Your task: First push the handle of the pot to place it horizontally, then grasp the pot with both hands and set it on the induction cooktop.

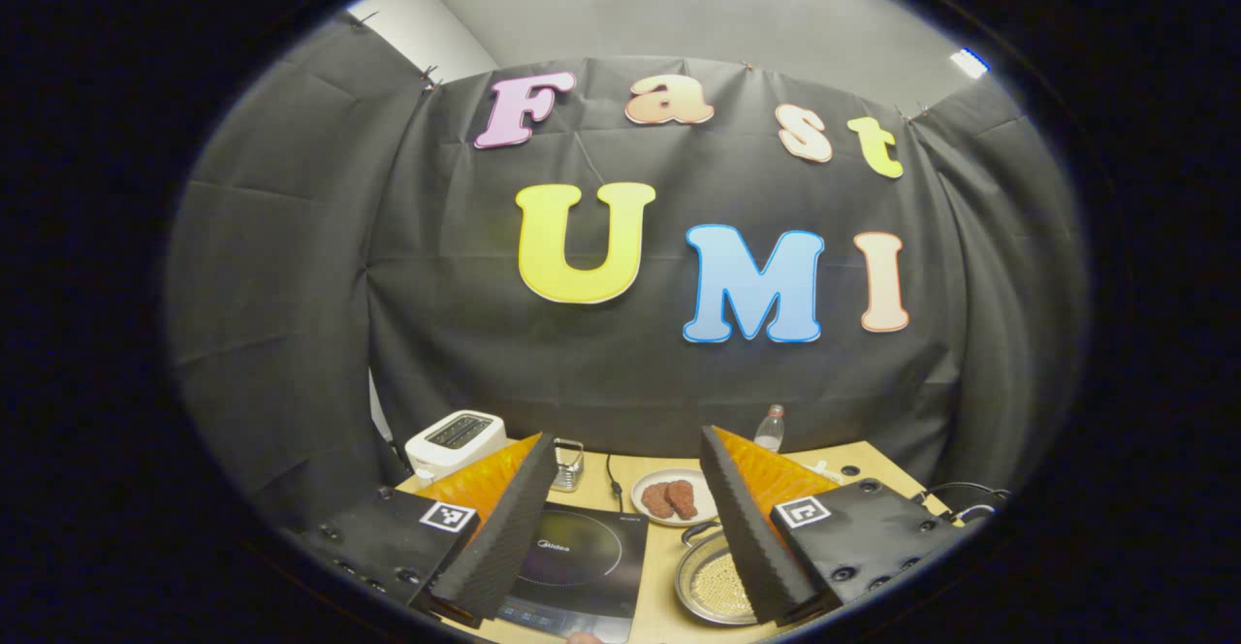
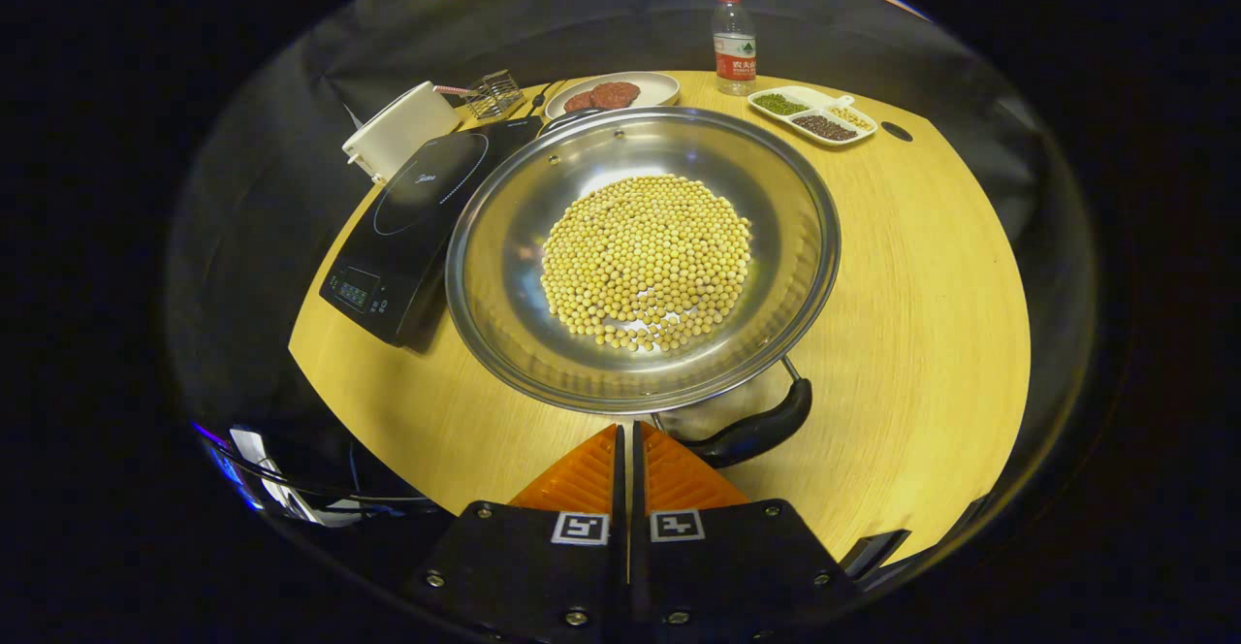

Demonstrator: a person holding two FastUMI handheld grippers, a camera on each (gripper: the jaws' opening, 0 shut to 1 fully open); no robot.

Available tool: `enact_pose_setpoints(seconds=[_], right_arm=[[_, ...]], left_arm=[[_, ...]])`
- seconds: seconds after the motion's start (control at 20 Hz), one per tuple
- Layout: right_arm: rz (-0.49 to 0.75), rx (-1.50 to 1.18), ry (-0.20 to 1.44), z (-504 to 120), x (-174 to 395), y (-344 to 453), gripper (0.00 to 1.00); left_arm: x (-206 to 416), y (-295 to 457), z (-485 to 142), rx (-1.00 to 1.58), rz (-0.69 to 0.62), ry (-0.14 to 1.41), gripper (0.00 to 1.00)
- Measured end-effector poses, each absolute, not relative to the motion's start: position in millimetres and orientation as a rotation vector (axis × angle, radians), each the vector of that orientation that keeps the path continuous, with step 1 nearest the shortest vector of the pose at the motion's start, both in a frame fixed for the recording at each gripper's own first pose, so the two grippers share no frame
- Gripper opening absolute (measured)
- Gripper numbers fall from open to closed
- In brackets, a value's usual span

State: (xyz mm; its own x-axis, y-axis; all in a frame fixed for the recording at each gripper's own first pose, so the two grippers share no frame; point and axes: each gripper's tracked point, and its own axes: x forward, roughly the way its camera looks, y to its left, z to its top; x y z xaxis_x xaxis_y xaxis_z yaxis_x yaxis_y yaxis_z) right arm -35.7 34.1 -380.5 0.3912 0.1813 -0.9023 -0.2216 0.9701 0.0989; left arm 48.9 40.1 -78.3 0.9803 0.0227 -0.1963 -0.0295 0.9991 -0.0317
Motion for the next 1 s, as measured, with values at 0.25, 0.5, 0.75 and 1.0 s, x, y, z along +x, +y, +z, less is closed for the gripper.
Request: enact_pose_setpoints(seconds=[0.25, 0.5, 0.75, 1.0], right_arm=[[0.192, -0.118, 1.118, -385, -25, 1, 0.01], [0.145, -0.124, 1.113, -387, -13, -25, 0.02], [0.085, -0.141, 1.09, -387, 11, -56, 0.01], [0.03, -0.166, 1.059, -388, 41, -86, 0.02]], left_arm=[[57, 27, -86, -0.031, -0.008, 0.213, 0.94], [60, 15, -88, -0.02, -0.038, 0.22, 0.94], [63, 9, -90, -0.001, -0.052, 0.23, 0.96], [62, 7, -96, 0.015, -0.052, 0.245, 0.94]])
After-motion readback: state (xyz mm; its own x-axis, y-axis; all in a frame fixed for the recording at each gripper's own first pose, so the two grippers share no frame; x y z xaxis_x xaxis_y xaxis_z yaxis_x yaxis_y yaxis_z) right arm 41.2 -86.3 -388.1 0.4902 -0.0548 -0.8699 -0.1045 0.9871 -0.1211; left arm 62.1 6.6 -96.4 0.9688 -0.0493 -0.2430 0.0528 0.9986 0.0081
